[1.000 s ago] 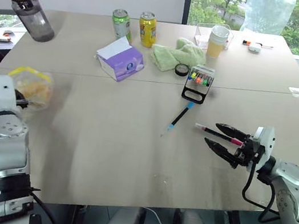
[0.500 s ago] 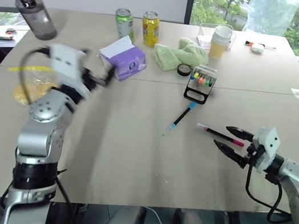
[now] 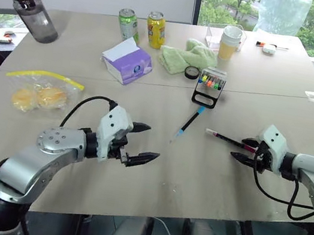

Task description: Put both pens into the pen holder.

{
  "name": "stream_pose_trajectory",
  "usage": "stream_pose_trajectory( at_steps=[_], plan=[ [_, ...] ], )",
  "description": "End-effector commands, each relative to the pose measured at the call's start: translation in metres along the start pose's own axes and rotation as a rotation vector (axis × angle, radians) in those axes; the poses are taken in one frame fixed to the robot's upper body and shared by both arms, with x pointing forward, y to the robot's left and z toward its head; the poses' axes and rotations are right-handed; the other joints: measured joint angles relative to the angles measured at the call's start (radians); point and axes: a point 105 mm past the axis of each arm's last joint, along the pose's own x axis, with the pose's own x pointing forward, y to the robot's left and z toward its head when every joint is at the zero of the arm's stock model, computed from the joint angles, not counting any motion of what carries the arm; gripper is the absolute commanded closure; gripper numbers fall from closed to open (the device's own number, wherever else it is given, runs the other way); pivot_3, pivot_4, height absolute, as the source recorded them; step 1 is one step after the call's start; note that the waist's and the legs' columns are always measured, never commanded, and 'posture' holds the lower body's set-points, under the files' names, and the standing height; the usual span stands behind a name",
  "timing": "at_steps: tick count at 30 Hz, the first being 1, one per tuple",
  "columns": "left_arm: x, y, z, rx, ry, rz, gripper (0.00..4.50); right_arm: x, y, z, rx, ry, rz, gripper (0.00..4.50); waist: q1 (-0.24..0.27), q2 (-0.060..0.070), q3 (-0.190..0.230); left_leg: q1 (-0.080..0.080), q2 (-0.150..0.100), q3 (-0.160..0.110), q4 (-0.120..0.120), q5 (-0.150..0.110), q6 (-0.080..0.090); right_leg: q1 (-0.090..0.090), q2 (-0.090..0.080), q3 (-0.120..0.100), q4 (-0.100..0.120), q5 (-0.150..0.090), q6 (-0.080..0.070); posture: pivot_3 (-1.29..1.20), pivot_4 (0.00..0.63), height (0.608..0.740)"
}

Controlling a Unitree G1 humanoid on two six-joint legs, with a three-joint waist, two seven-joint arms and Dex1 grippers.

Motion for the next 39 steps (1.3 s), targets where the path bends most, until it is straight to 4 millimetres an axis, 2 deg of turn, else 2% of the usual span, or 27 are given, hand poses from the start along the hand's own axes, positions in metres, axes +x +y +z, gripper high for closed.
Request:
stream_pose_trajectory(
  at_steps=[1, 2, 7, 10, 13, 17, 21, 25, 28, 35, 39],
  plan=[
    [-0.007, -0.007, 0.012, 0.015, -0.035, -0.041, 0.00, 0.002, -0.005, 0.001, -0.014, 0.015, -0.020, 1.77, 0.000, 0.000, 0.000, 0.000, 0.000, 0.000, 0.000, 0.000, 0.000, 0.000, 0.000, 0.000, 0.000, 0.000, 0.000, 0.00, 0.150, 0.740],
    [-0.007, -0.007, 0.012, 0.012, -0.038, -0.041, 0.00, 0.002, -0.006, 0.002, -0.015, 0.013, -0.019, 1.99, 0.000, 0.000, 0.000, 0.001, 0.000, 0.000, 0.000, 0.000, 0.000, 0.000, 0.000, 0.000, 0.001, 0.000, 0.000, 0.00, 0.150, 0.740],
    [-0.005, -0.005, 0.023, -0.047, -0.137, -0.041, 0.00, -0.002, -0.001, 0.004, 0.028, -0.016, 0.006, 4.47, 0.000, 0.000, 0.000, 0.001, 0.000, 0.000, 0.001, 0.000, 0.000, 0.000, 0.000, 0.000, 0.001, 0.000, 0.000, 0.00, 0.150, 0.740],
    [-0.003, -0.004, 0.027, -0.070, -0.170, -0.050, 0.00, -0.003, 0.002, 0.007, 0.020, -0.041, 0.012, 4.49, 0.000, 0.000, 0.000, 0.000, 0.000, 0.000, 0.001, 0.000, 0.000, 0.000, 0.000, 0.000, 0.001, 0.000, 0.000, 0.00, 0.150, 0.740],
    [0.006, 0.005, 0.036, -0.127, -0.262, -0.011, 0.00, -0.005, 0.013, 0.032, 0.031, -0.186, 0.060, 4.49, 0.004, 0.000, 0.000, 0.000, 0.000, 0.000, 0.001, 0.000, 0.000, 0.000, 0.000, 0.000, 0.001, 0.000, 0.000, 0.00, 0.150, 0.740],
    [0.030, 0.012, 0.050, -0.250, -0.392, 0.014, 0.00, -0.006, 0.032, 0.063, -0.020, -0.358, 0.134, 4.49, 0.001, 0.000, 0.000, 0.000, 0.000, 0.000, 0.001, 0.000, 0.000, 0.000, 0.000, 0.000, 0.001, 0.000, 0.000, 0.00, 0.150, 0.740],
    [0.058, 0.025, 0.052, -0.374, -0.464, 0.088, 0.00, -0.004, 0.050, 0.087, -0.028, -0.453, 0.177, 4.49, 0.000, -0.001, -0.001, 0.000, -0.001, 0.000, 0.002, 0.000, 0.000, 0.000, 0.000, 0.000, 0.002, 0.000, 0.001, 0.00, 0.150, 0.740],
    [0.077, 0.023, 0.055, -0.420, -0.489, 0.075, 0.00, 0.000, 0.059, 0.096, -0.025, -0.469, 0.179, 4.49, -0.001, -0.001, -0.001, 0.000, -0.001, 0.000, 0.002, 0.000, 0.000, 0.000, 0.000, -0.001, 0.002, 0.001, 0.001, 0.00, 0.150, 0.740],
    [0.076, 0.019, 0.060, -0.394, -0.502, 0.037, 0.00, 0.003, 0.055, 0.093, 0.035, -0.444, 0.138, 4.49, -0.001, -0.001, -0.001, 0.000, -0.001, 0.000, 0.002, 0.000, 0.000, 0.000, 0.000, -0.001, 0.002, 0.001, 0.001, 0.00, 0.150, 0.740],
    [0.058, 0.020, 0.056, -0.324, -0.472, -0.019, 0.00, 0.006, 0.062, 0.087, 0.036, -0.397, 0.149, 4.49, -0.001, -0.001, -0.001, 0.000, -0.001, 0.000, 0.002, 0.000, 0.000, 0.000, 0.000, -0.001, 0.002, 0.001, 0.001, 0.00, 0.150, 0.740],
    [0.056, 0.022, 0.057, -0.324, -0.472, -0.030, 0.00, 0.004, 0.069, 0.096, 0.024, -0.448, 0.194, 4.49, 0.000, -0.001, -0.001, 0.000, -0.001, 0.000, 0.002, 0.000, 0.000, 0.000, 0.000, -0.001, 0.002, 0.001, 0.001, 0.00, 0.150, 0.740]
  ],
)
